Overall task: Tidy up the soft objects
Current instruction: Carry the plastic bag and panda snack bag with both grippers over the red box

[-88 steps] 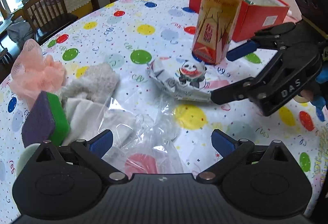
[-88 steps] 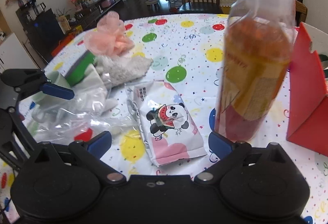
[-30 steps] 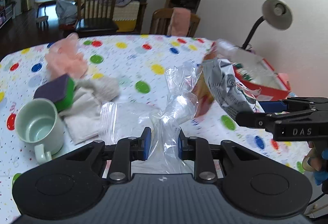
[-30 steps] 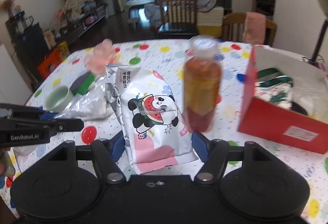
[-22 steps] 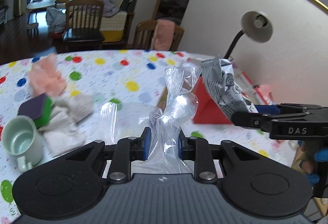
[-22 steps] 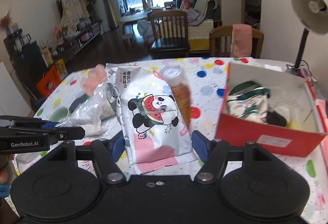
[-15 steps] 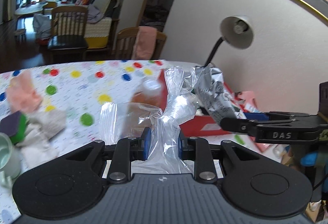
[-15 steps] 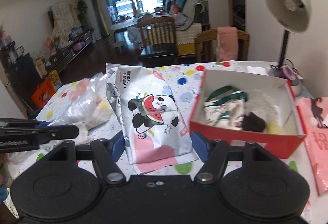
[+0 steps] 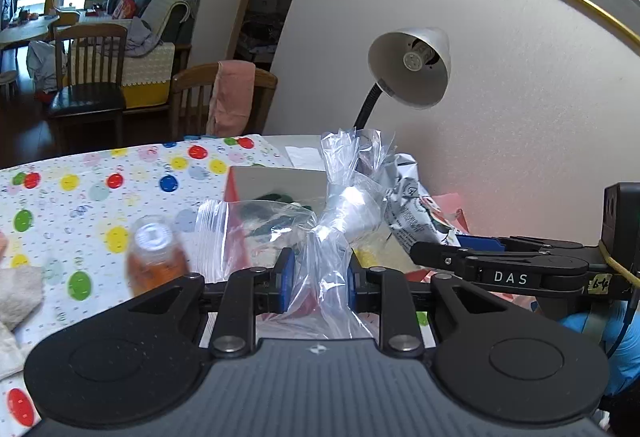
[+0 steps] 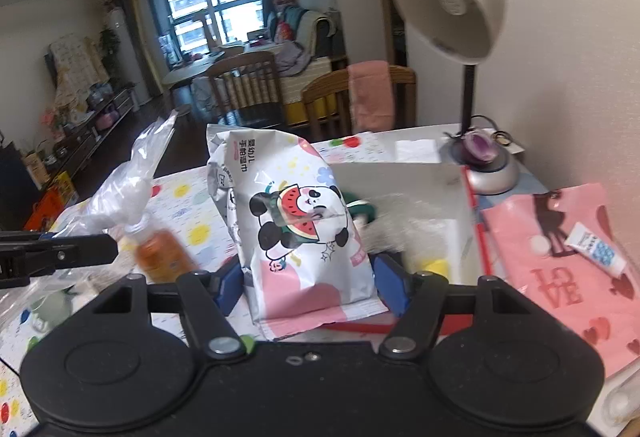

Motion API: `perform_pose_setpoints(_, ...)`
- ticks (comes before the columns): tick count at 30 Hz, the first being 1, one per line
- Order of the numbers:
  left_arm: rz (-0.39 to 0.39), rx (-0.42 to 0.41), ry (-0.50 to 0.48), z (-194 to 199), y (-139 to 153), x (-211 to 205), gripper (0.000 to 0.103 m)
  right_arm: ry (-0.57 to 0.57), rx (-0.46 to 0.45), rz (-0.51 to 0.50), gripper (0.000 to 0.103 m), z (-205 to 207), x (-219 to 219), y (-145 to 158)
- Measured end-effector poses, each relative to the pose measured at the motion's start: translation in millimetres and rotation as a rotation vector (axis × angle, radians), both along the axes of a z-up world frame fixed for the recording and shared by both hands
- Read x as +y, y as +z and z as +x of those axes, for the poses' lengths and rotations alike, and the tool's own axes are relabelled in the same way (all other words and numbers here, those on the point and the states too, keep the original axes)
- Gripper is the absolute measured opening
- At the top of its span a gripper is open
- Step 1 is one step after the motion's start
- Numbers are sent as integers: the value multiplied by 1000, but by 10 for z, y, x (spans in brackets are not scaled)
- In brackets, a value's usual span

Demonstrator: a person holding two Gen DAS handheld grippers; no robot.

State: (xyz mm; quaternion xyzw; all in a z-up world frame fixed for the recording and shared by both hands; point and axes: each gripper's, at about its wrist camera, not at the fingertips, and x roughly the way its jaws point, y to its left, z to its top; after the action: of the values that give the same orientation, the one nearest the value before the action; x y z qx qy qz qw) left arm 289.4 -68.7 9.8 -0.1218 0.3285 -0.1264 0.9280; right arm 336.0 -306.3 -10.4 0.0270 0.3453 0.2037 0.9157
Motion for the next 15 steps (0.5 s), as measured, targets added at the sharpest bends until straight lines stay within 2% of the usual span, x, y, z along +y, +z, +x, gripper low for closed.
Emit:
perform_pose_setpoints(9,0,43,-4,530,-160,-485,24,-55,11,-4,68,441,-483,-122)
perform_pose_setpoints(15,-11,85,18,935,-318,-701,24,-71,49,-22,68,713,-645,-253)
